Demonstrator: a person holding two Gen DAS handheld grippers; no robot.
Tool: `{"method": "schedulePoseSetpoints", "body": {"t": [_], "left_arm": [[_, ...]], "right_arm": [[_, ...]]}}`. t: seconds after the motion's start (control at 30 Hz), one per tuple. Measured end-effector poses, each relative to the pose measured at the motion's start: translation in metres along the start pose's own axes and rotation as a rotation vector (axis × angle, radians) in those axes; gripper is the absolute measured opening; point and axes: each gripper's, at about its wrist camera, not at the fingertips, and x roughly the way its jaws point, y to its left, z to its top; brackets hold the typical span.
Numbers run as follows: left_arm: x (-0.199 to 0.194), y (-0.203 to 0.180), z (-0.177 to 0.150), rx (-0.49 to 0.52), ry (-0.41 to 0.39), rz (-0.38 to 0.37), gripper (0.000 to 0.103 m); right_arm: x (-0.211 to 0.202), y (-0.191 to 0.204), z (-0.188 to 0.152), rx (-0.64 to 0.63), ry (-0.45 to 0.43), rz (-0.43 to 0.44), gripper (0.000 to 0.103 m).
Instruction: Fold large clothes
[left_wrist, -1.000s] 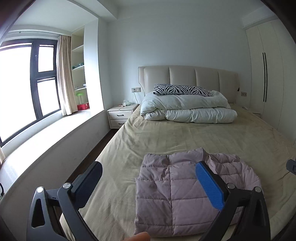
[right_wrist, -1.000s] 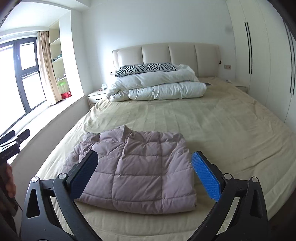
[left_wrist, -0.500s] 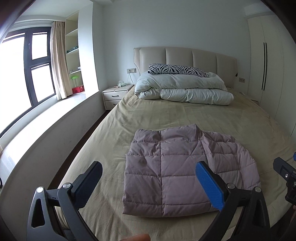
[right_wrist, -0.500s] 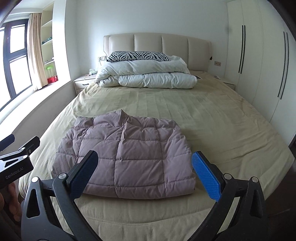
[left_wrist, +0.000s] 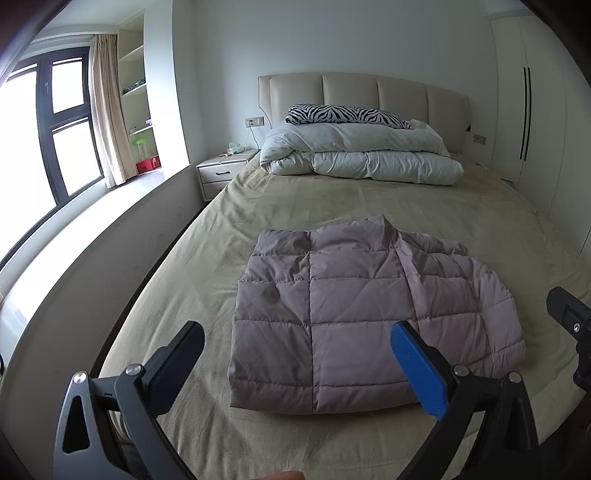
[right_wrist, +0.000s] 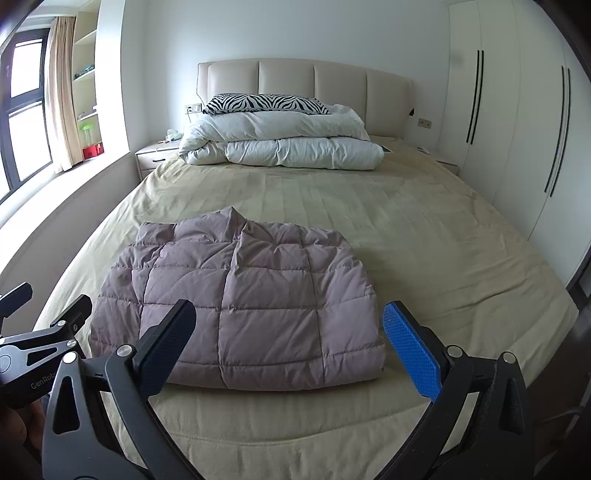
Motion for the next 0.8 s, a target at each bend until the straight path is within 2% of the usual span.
{"method": "schedulePoseSetpoints", "body": {"t": [0.27, 0.8], "left_arm": [[0.012, 0.000, -0.005, -0.006, 0.041, -0.004, 0.103], [0.026, 0.004, -0.015, -0.017, 0.075, 0.014, 0.103]], "right_arm": [[0.012, 0.007, -0.007, -0.018, 0.018, -0.014, 0.103], [0.035, 0.014, -0.020, -0.027, 0.060, -0.011, 0.103]]}}
